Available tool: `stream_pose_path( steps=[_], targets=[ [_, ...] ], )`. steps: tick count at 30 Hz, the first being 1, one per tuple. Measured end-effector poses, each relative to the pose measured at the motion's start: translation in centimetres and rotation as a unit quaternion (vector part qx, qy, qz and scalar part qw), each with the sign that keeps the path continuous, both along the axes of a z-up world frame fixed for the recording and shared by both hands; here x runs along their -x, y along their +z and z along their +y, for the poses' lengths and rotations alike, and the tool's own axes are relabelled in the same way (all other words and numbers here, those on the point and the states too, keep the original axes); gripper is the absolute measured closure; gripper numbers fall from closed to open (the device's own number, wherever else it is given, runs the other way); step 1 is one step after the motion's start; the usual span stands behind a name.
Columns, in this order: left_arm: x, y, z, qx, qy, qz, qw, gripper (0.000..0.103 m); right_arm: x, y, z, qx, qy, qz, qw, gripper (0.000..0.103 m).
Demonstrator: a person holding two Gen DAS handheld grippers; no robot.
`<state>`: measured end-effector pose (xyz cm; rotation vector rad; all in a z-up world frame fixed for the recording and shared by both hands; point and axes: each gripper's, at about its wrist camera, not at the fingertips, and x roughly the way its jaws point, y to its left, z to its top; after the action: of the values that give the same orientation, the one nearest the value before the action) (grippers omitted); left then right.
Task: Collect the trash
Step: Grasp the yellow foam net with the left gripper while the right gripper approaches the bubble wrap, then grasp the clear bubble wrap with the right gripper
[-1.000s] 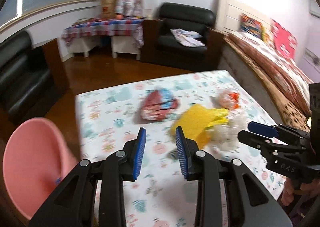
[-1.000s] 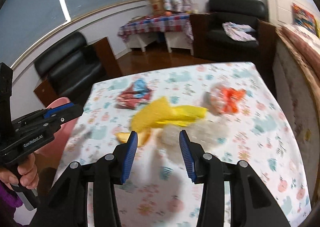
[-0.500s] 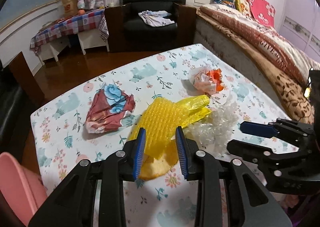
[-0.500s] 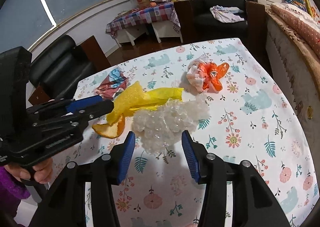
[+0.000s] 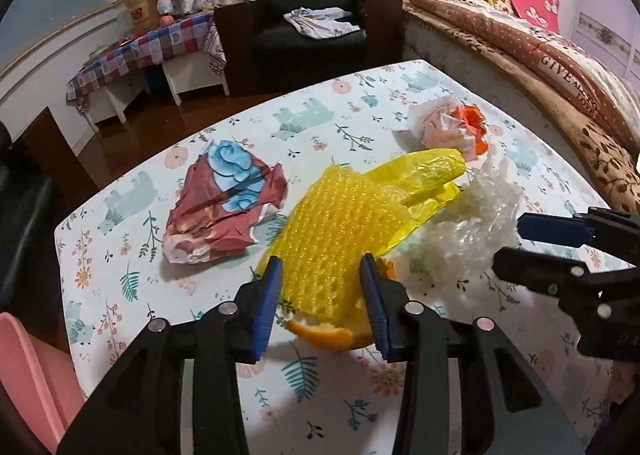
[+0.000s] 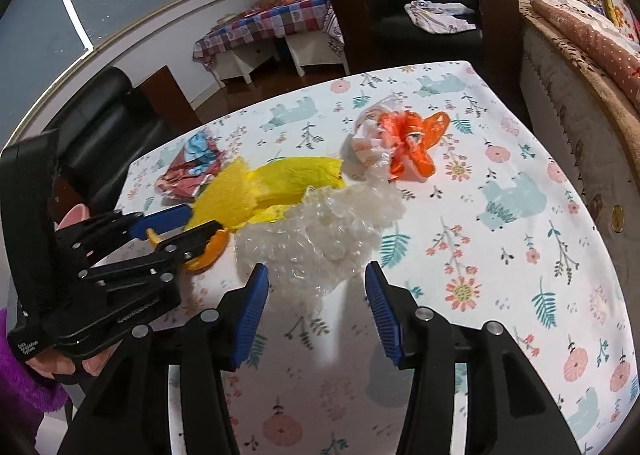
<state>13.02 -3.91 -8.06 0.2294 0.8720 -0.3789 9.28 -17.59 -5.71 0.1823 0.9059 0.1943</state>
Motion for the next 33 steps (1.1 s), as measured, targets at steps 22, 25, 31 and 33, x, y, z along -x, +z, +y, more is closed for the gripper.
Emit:
stream_pose_path(
  steps=[22,25,31,33],
  targets=[
    [3.8,3.4,1.7,0.066,0.037,-0.02,0.9969,0.097,-0.6,-0.3,-1.4,-0.036,-0.026,0.003,0.999,0.053],
    [4.6,4.3,2.3,0.077,0.046,-0.024,0.9957,0.097,-0.8,-0.5,-1.5,-0.045,-0.032,0.004,0.998,0.056],
    [6.1,5.6,3.0,0.082,0.053,-0.034,0.9946,0.097,-0.4,0.0,-1.3,-0.041,-0.027,-0.008,0.999,0.086],
    [6.5,5.9,3.3,0.086,0.057,-0.035,0.9941,0.097,0.1,0.5,-1.2,-0.03,-0.021,-0.022,0.999,0.087]
  ],
)
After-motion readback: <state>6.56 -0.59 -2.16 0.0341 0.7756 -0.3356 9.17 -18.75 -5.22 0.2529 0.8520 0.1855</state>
